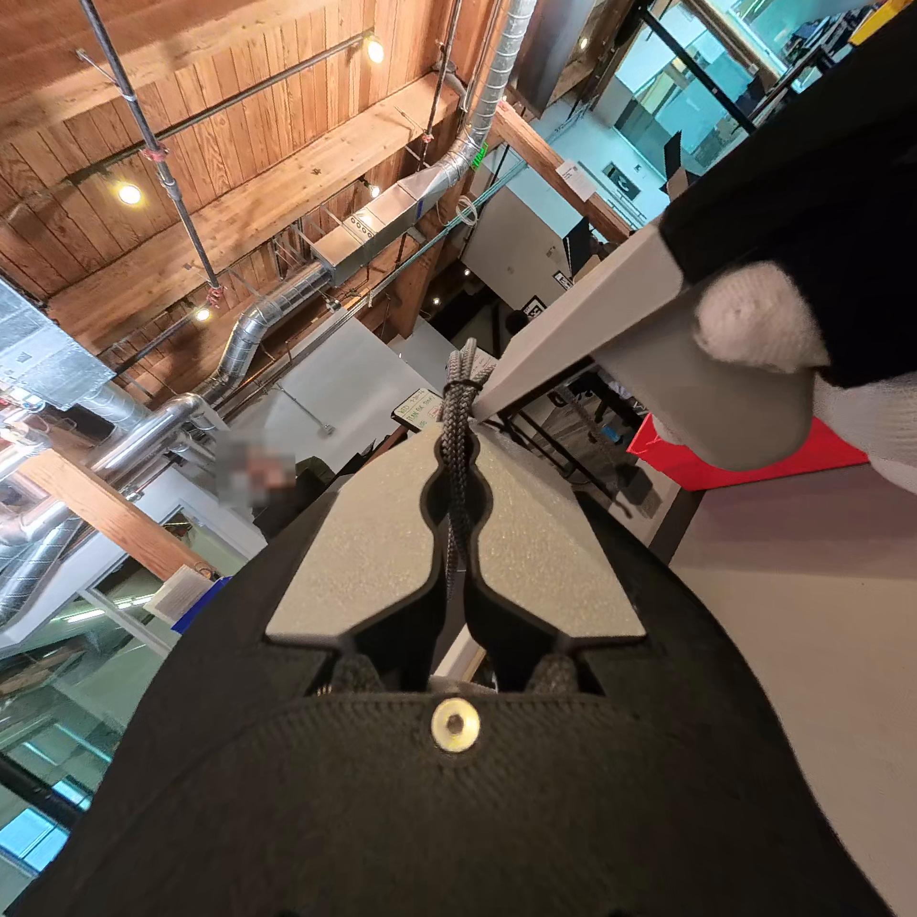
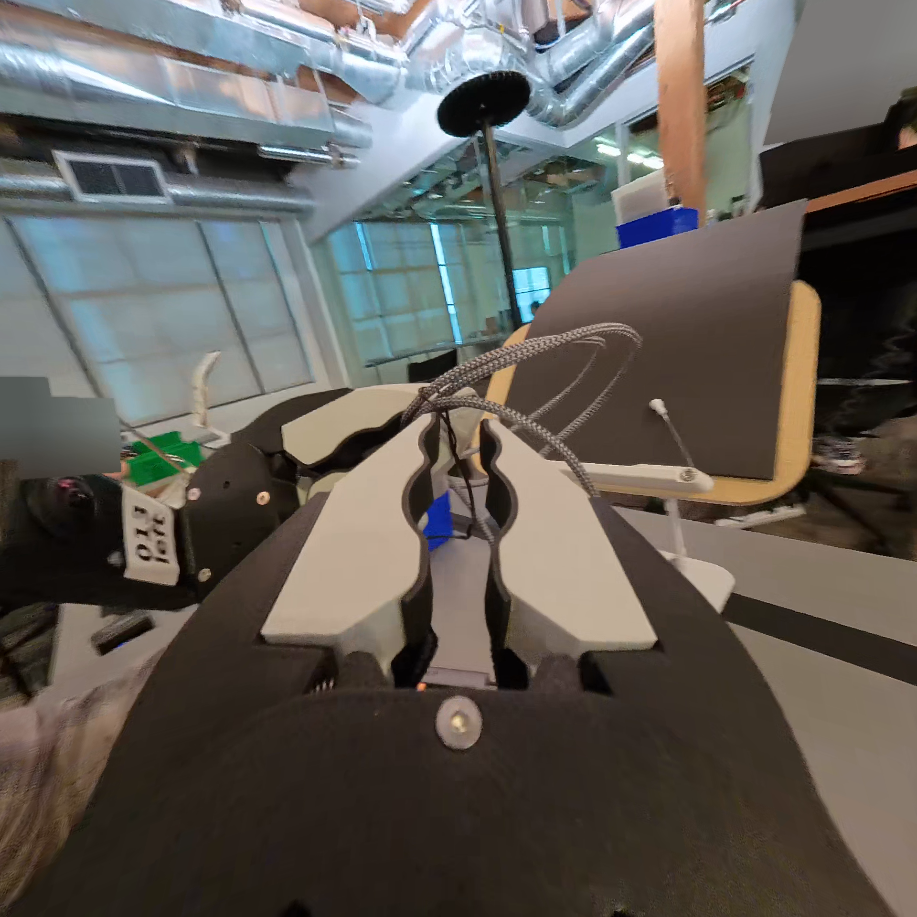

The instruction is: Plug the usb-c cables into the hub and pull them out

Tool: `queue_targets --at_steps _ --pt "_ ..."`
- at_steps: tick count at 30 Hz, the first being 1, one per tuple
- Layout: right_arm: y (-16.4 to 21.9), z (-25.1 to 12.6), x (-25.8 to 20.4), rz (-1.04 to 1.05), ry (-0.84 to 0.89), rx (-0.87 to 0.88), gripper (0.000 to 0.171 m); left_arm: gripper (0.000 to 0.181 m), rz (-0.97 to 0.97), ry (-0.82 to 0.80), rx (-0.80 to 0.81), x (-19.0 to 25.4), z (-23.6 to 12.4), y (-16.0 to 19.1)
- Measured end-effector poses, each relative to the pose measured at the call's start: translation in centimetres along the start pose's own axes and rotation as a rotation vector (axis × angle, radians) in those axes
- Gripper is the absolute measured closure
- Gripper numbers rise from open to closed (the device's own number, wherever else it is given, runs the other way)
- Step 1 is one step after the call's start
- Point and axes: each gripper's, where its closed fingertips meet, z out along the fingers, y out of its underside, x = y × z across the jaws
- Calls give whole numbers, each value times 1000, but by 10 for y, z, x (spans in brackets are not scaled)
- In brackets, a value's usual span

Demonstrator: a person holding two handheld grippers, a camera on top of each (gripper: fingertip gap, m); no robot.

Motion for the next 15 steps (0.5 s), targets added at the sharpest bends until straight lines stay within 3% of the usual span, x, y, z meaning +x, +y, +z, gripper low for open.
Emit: queue_targets --at_steps 3,9,15 --pt "0 0 -5 56 -73 10 171 180 -8 5 3 2 0 0" --pt "-3 0 -10 148 -163 36 171 180 -24 -1 39 -2 -2 -4" --pt "-9 -3 -21 474 -359 120 171 179 -37 -16 127 -6 -8 -13"
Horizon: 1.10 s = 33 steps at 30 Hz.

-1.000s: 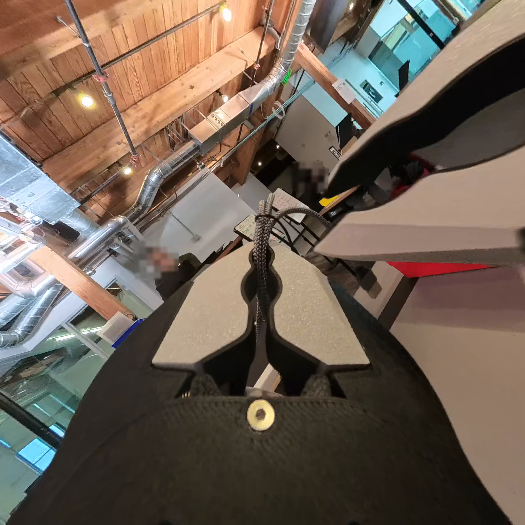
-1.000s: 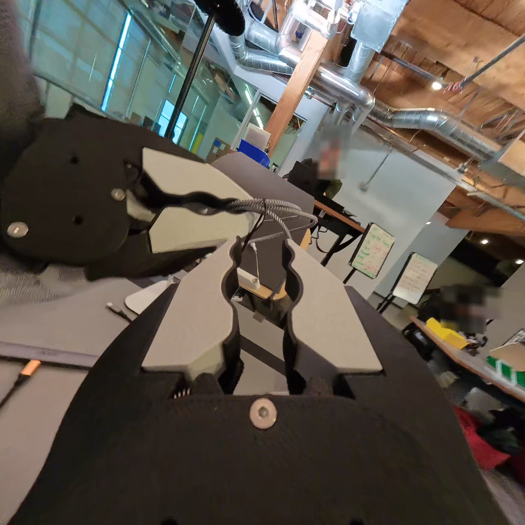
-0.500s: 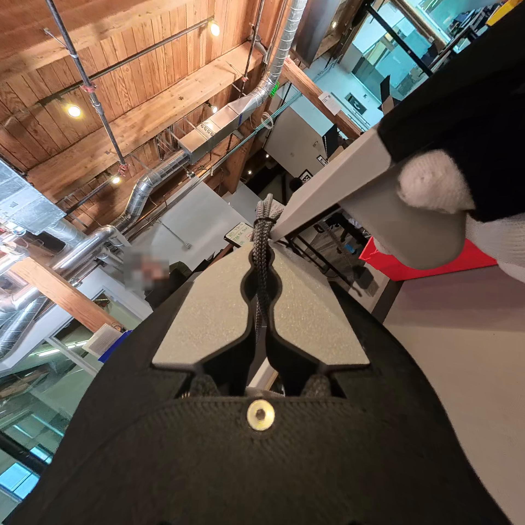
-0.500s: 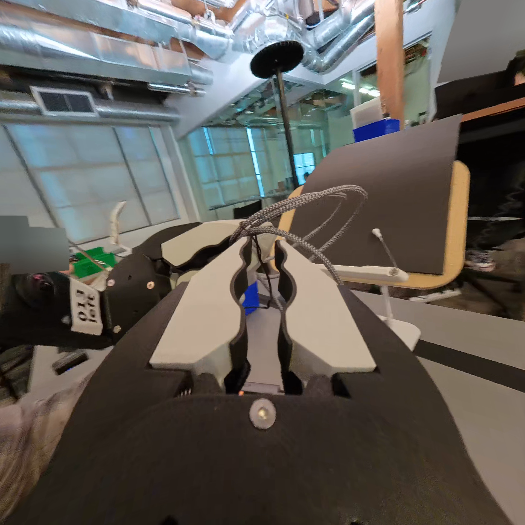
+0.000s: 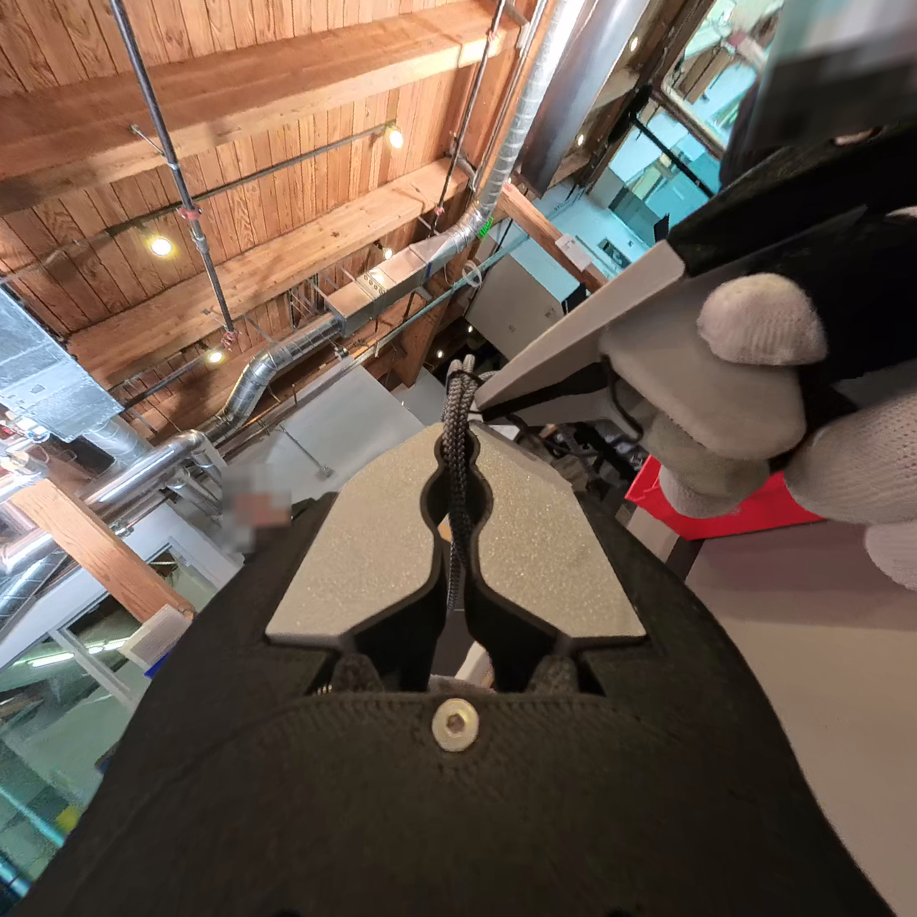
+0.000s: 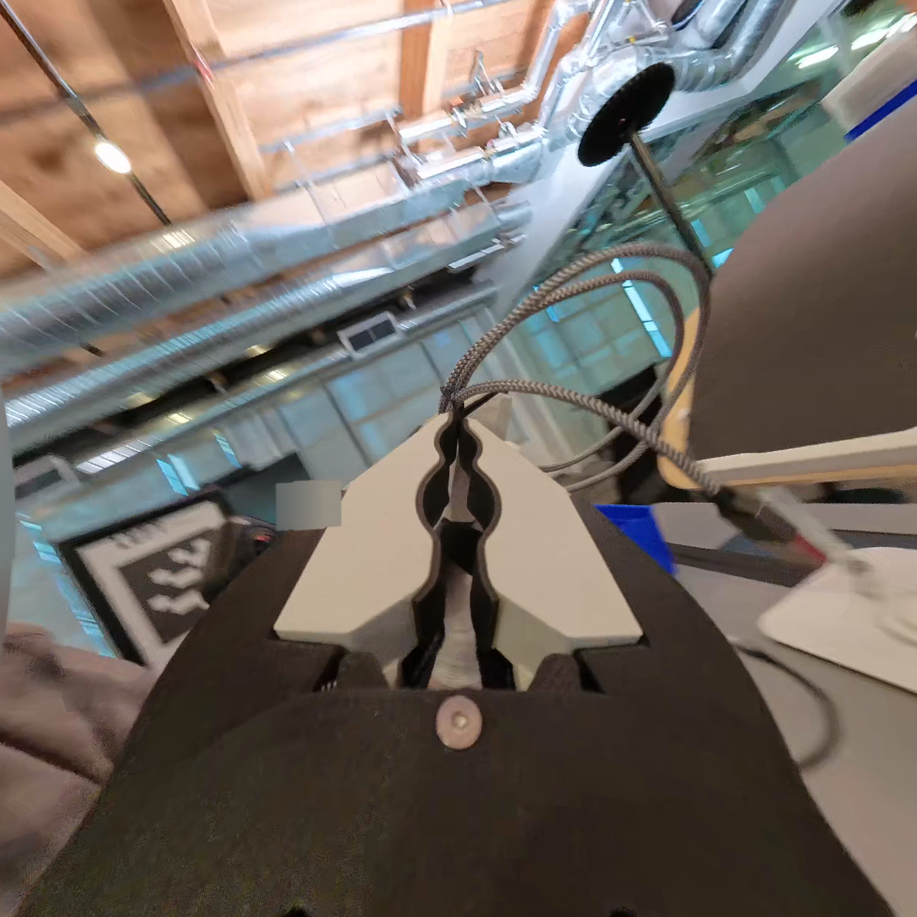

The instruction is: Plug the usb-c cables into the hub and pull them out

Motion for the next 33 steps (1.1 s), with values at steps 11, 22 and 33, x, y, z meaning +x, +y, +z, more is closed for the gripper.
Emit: queue_targets --at_steps 11,22,33 --pt "6 2 -25 307 -238 177 171 180 25 -44 139 -5 -11 -15" --pt "-1 -7 -11 -460 267 -44 148 179 134 -106 44 -14 -7 -6" --pt "6 -7 2 -1256 674 -349 152 180 167 -118 -36 -15 -4 0"
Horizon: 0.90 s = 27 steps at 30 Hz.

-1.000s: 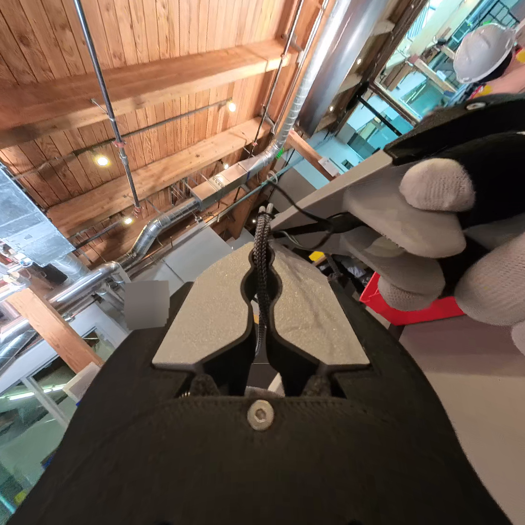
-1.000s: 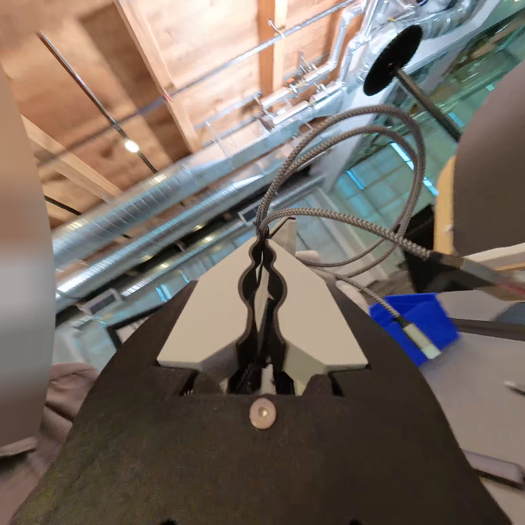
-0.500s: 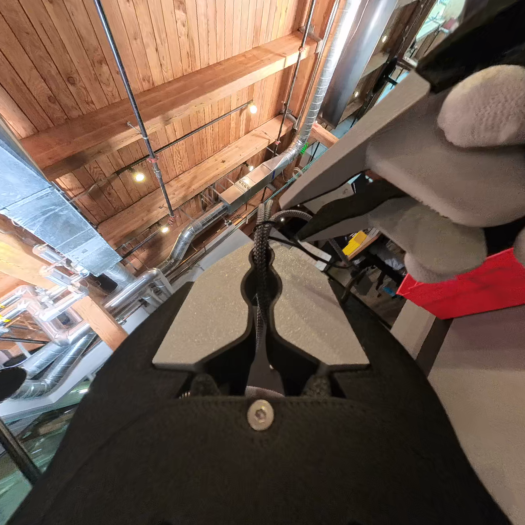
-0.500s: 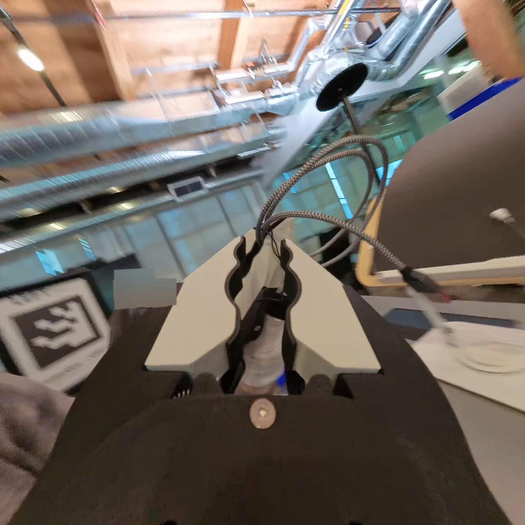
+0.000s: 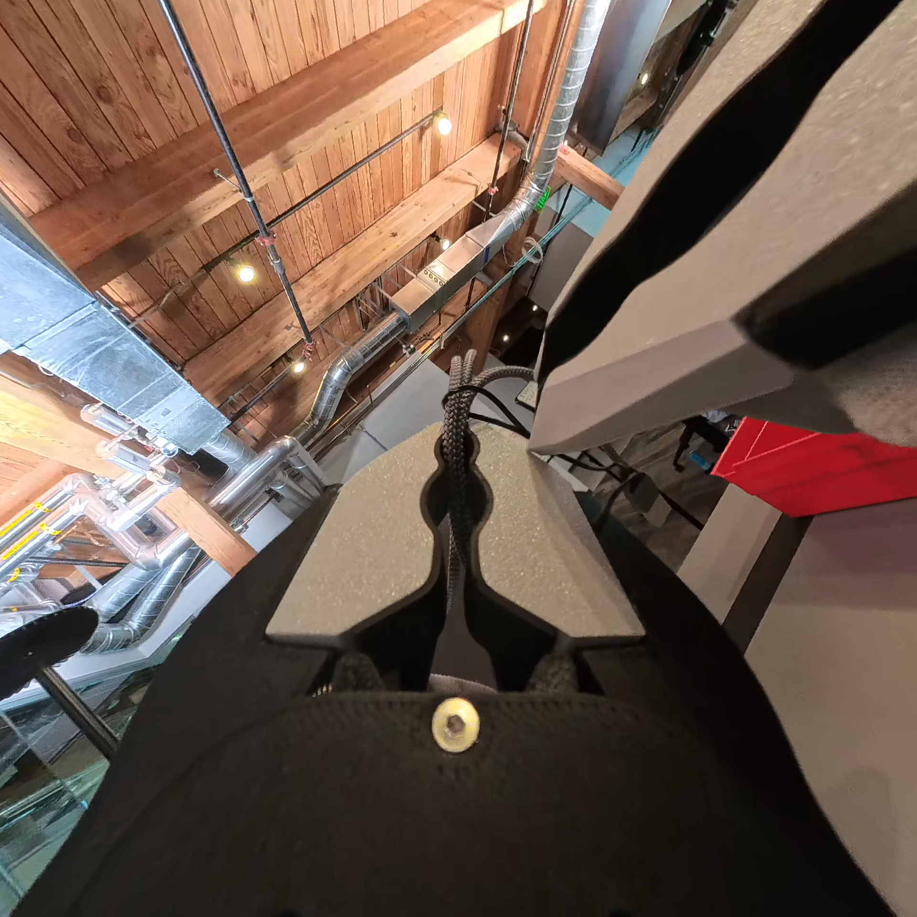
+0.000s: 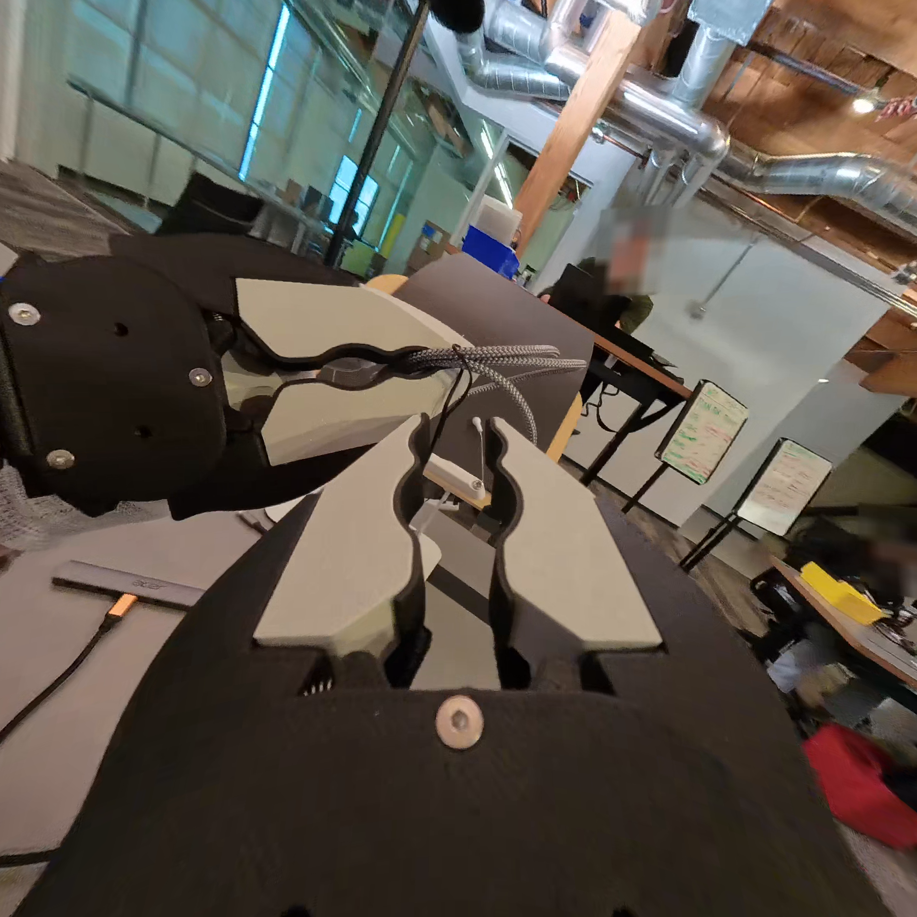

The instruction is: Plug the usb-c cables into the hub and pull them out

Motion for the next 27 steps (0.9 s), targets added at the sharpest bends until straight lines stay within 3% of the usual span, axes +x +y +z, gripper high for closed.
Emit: queue_targets --at_steps 9,18,27 --pt "11 6 1 -17 6 -47 149 180 -20 21 11 3 0 -3" --pt "9 10 14 -207 190 -61 165 179 -17 33 -23 12 1 -3" --pt "13 14 13 -164 157 -35 171 180 -39 44 -44 14 2 -1"
